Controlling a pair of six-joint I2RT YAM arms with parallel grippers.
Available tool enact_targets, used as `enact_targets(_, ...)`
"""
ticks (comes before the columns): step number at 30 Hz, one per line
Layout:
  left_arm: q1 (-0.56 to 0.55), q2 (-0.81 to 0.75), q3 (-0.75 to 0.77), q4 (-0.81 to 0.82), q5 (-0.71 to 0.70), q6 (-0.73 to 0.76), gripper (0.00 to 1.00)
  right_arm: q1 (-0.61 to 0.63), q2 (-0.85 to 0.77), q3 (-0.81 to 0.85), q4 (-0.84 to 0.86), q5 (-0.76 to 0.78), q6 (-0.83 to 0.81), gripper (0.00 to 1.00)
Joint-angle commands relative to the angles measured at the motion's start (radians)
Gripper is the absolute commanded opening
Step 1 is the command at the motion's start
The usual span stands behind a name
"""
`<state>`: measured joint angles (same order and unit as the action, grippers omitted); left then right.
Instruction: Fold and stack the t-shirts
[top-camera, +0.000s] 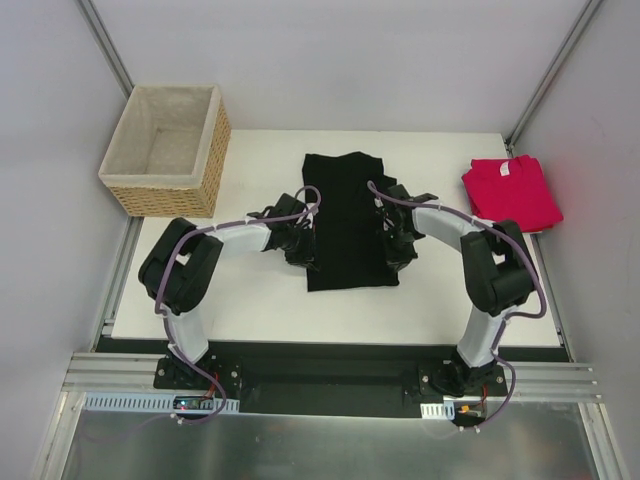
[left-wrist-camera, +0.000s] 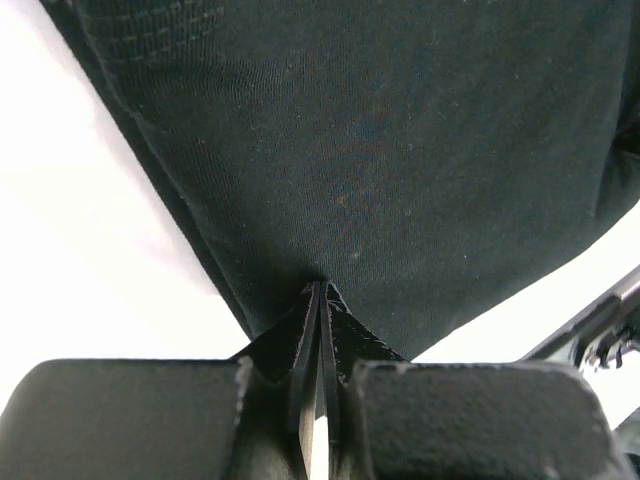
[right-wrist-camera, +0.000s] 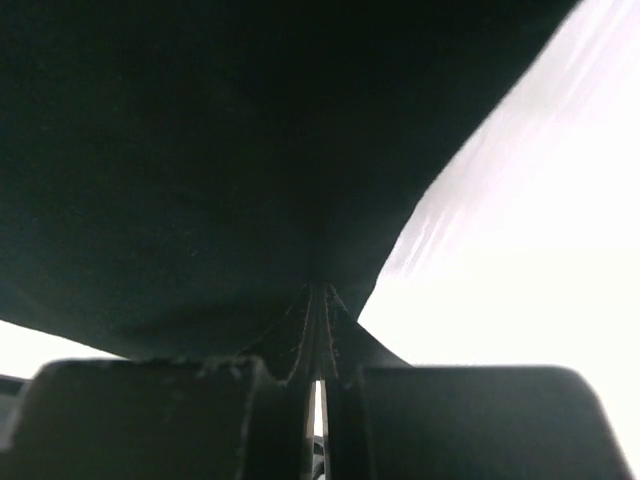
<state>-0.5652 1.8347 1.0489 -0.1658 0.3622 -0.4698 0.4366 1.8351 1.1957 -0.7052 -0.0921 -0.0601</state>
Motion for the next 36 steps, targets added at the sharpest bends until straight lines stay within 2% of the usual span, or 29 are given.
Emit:
enact_targets(1,-0.03,-0.07,-0.159,-0.12,-0.023,-0.003,0.0,0.024,-0.074,-0.07,-0.053,0.017,0.032,0.01)
enact_targets(7,-0.038,-0.234,-0.26,-0.201,-0.009,0.0,0.0,0.071,-0.194,-0.157,-0.094,0.023,0.12,0.01)
enact_targets(12,-0.038,-0.34,-0.267,-0.274,-0.019,0.028,0.0,0.131,-0.315,-0.229,-0.135,0.028,0.206,0.01)
enact_targets(19,-0.038,-0.388,-0.25,-0.296,-0.005,0.017,0.0,0.14,-0.49,-0.173,-0.267,0.146,0.23,0.01)
enact_targets(22,-0.038,-0.4,-0.233,-0.307,0.0,0.019,0.0,0.133,-0.539,-0.142,-0.268,0.183,0.218,0.01)
enact_targets(29,-0.041,-0.52,-0.13,-0.336,-0.04,0.008,0.0,0.103,-0.442,-0.14,-0.079,-0.02,0.163,0.01)
enact_targets(36,-0.041,-0.606,-0.072,-0.363,-0.083,-0.015,0.06,0.103,-0.261,-0.035,0.033,-0.075,0.074,0.01)
